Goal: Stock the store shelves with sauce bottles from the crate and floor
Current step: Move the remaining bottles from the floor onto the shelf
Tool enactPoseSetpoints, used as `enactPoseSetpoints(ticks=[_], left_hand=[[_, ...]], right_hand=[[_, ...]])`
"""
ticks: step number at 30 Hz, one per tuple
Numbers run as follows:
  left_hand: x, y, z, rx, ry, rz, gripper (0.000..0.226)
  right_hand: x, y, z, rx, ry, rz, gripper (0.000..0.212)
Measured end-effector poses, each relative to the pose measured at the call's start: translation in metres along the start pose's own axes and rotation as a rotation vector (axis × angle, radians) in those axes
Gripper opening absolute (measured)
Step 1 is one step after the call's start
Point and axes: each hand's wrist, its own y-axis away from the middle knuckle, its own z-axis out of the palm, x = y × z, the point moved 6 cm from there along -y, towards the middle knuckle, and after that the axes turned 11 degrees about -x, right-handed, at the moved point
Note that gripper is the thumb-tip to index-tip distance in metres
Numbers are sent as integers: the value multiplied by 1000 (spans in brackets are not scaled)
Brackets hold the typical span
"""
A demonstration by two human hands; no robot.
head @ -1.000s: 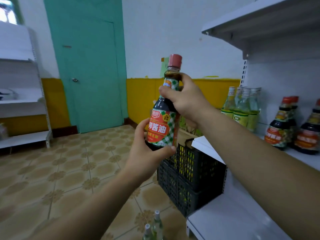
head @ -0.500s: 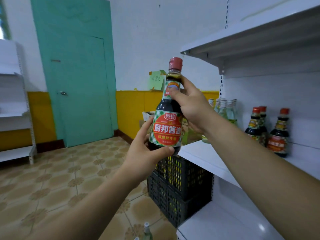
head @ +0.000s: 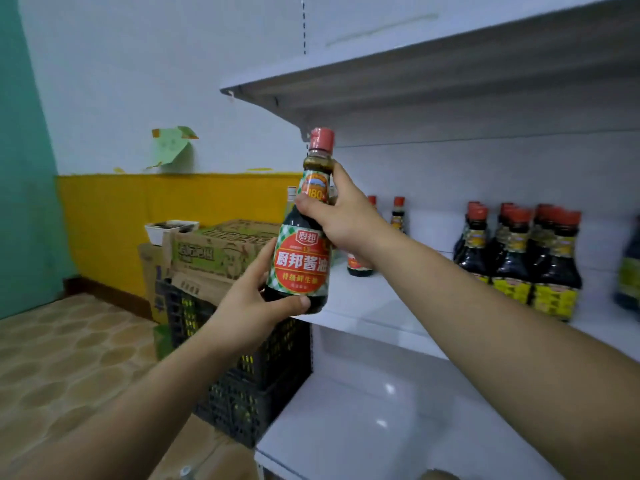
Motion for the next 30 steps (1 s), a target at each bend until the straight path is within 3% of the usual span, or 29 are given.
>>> enactPoseSetpoints(ticks=[6, 15, 23, 30], left_hand=[[-15, -31, 61, -168, 127, -45, 80], [-27, -70, 152, -349, 196, -41, 81], [-26, -90, 228, -512, 239, 9, 78], [-42, -95, 246, -617, 245, -11, 78]], right_hand=[[17, 43, -57, 147, 70, 127, 43], [37, 98, -134, 311, 237, 298, 58], [41, 151, -188, 478, 302, 384, 55], [54, 160, -198, 494, 330, 437, 61]])
